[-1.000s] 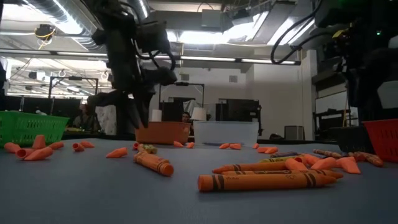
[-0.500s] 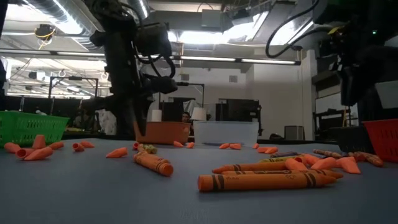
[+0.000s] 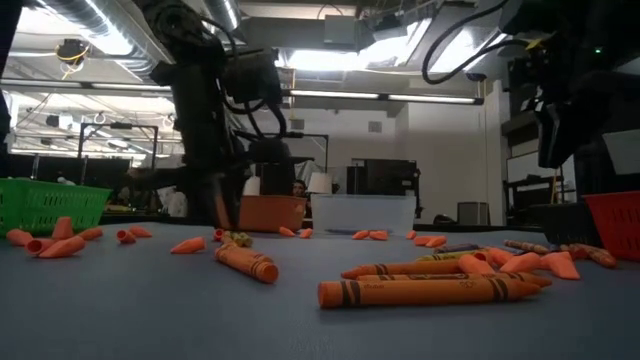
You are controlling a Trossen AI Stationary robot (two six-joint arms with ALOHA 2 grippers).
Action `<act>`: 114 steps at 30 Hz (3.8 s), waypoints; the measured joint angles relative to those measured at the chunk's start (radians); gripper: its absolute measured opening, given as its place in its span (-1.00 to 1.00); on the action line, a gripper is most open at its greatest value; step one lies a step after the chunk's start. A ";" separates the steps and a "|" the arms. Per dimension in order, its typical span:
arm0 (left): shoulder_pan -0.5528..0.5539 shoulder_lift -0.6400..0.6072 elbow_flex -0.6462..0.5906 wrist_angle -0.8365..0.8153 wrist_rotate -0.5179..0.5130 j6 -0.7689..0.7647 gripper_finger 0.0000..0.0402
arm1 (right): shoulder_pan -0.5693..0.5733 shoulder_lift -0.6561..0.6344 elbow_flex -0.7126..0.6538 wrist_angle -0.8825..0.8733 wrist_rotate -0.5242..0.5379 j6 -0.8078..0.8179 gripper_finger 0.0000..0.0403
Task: Sort crayons
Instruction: Put the yellow crayon into the green bin, then put the orange crayon into the blue bin
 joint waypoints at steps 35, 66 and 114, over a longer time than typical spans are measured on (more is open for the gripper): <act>0.031 -0.033 -0.003 -0.014 -0.011 0.166 -0.97 | 0.000 0.000 0.000 0.020 0.000 -0.001 -0.39; 0.079 -0.522 -0.001 -0.915 0.031 0.161 -0.97 | 0.000 0.000 0.000 0.214 -0.016 -0.030 -0.39; 0.079 -0.522 -0.001 -0.802 -0.052 0.248 -0.59 | 0.000 0.000 0.000 0.329 -0.134 -0.170 -0.39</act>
